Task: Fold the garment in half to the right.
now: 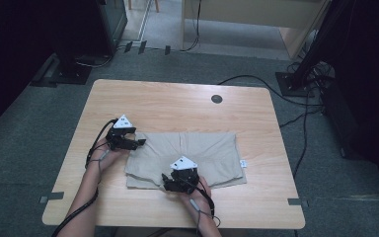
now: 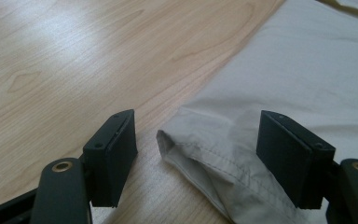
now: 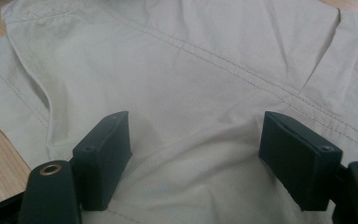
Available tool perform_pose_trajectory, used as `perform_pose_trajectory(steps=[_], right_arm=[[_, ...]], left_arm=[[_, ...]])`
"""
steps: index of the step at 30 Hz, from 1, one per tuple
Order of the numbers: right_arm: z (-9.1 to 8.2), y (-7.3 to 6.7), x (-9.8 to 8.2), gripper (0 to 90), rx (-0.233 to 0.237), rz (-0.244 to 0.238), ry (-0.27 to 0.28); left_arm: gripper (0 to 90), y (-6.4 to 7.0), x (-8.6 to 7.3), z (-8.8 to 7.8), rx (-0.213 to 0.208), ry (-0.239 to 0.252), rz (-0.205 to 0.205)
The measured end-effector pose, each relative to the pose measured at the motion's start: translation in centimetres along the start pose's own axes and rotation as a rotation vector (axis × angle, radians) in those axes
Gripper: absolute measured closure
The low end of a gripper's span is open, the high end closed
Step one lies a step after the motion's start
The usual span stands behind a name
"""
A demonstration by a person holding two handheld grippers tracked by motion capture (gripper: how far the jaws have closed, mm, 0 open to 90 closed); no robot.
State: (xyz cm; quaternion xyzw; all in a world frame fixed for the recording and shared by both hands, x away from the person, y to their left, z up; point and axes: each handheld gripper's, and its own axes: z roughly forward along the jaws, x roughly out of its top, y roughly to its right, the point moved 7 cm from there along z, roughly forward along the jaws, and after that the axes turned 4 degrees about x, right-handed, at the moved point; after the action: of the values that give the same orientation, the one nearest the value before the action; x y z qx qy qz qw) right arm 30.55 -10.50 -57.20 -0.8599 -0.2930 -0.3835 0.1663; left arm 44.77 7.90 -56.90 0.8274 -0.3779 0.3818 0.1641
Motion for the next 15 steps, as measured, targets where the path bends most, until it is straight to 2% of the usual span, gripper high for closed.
perform_pose_trajectory(steps=[3,9,15], right_arm=[[0.0,0.0,0.0,25.9,0.001,0.001,0.003],[-0.4,-0.5,0.8,27.5,0.004,-0.007,0.026],[-0.2,-1.8,1.9,27.6,0.021,-0.034,0.047]], left_arm=[[28.3,0.1,-0.1,0.0,0.002,-0.003,0.017],[28.2,0.2,-0.1,-0.1,-0.011,0.000,0.004],[28.1,0.2,-0.1,-0.1,-0.015,0.002,0.000]])
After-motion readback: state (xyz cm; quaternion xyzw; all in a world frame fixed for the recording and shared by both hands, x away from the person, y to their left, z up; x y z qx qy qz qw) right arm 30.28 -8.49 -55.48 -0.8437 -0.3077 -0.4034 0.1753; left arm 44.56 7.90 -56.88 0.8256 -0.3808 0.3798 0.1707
